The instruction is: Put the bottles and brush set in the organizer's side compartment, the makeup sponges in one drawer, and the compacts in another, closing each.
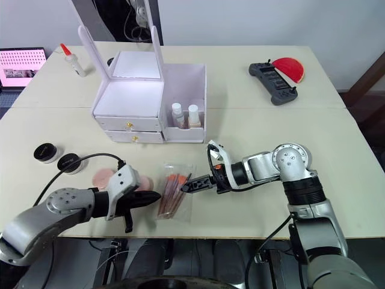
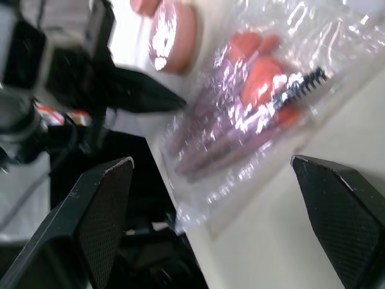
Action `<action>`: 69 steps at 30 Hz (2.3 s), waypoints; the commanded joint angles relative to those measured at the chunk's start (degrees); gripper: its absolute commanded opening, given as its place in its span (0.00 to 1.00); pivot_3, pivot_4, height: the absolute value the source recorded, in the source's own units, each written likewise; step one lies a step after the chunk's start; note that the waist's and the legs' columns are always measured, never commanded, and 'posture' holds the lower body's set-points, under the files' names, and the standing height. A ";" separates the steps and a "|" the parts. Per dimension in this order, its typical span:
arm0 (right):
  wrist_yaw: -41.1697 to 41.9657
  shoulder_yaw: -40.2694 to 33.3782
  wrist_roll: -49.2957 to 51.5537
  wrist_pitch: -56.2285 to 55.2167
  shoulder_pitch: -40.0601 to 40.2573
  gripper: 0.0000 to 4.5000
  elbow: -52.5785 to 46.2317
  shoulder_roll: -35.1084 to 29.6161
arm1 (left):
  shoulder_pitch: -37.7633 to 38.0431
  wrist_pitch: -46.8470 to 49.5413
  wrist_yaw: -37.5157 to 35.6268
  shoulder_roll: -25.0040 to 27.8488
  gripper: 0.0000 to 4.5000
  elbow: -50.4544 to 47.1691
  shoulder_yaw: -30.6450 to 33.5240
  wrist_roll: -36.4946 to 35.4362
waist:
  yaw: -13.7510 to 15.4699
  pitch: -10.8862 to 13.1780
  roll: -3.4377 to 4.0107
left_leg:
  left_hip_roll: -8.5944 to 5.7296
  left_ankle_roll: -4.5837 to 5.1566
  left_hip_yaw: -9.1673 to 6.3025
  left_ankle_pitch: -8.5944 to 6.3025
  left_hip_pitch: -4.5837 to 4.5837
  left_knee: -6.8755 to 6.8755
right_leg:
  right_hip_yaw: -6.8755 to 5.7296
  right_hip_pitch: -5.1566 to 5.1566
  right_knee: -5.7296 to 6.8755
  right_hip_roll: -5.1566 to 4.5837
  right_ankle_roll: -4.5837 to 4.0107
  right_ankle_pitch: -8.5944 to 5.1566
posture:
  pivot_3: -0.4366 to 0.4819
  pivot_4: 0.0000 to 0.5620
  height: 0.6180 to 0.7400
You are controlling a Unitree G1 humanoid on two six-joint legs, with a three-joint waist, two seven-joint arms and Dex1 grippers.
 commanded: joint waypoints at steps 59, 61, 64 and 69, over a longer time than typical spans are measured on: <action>37.51 -3.19 -16.09 -27.90 -13.67 0.01 -19.84 -6.19 | 13.67 0.96 -2.22 -3.17 0.00 -6.33 43.89 -28.53 | -2.53 0.07 0.66 | 3.19 0.59 0.11 -0.40 -0.30 -0.35 | 0.20 -1.35 -0.02 3.49 -2.18 0.31 | 0.48 0.27 1.00; 41.84 -0.11 -23.49 -35.48 -18.29 0.01 -14.57 -6.15 | 13.62 -0.14 -1.01 -3.92 0.00 -5.89 45.08 -28.22 | -2.65 0.10 0.67 | 3.19 0.59 0.22 -0.40 -0.30 -0.31 | 0.26 -1.44 -0.01 3.45 -2.24 0.35 | 0.48 0.27 1.00; 44.95 2.11 -35.26 -50.84 -25.11 0.01 -2.00 -2.01 | 14.10 -1.39 -0.04 -4.48 0.00 -6.27 45.35 -27.72 | -2.65 0.08 0.62 | 3.22 0.57 0.22 -0.41 -0.13 -0.30 | 0.26 -1.38 -0.03 3.47 -2.27 0.37 | 0.48 0.27 1.00; 52.49 5.87 -51.36 -75.72 -38.03 0.01 27.39 5.22 | 15.56 -3.64 2.59 -6.32 0.00 -7.82 45.33 -26.71 | -2.50 0.16 0.59 | 3.21 0.55 0.40 -0.40 -0.25 -0.31 | 0.38 -1.36 -0.12 3.43 -2.46 0.52 | 0.48 0.27 1.00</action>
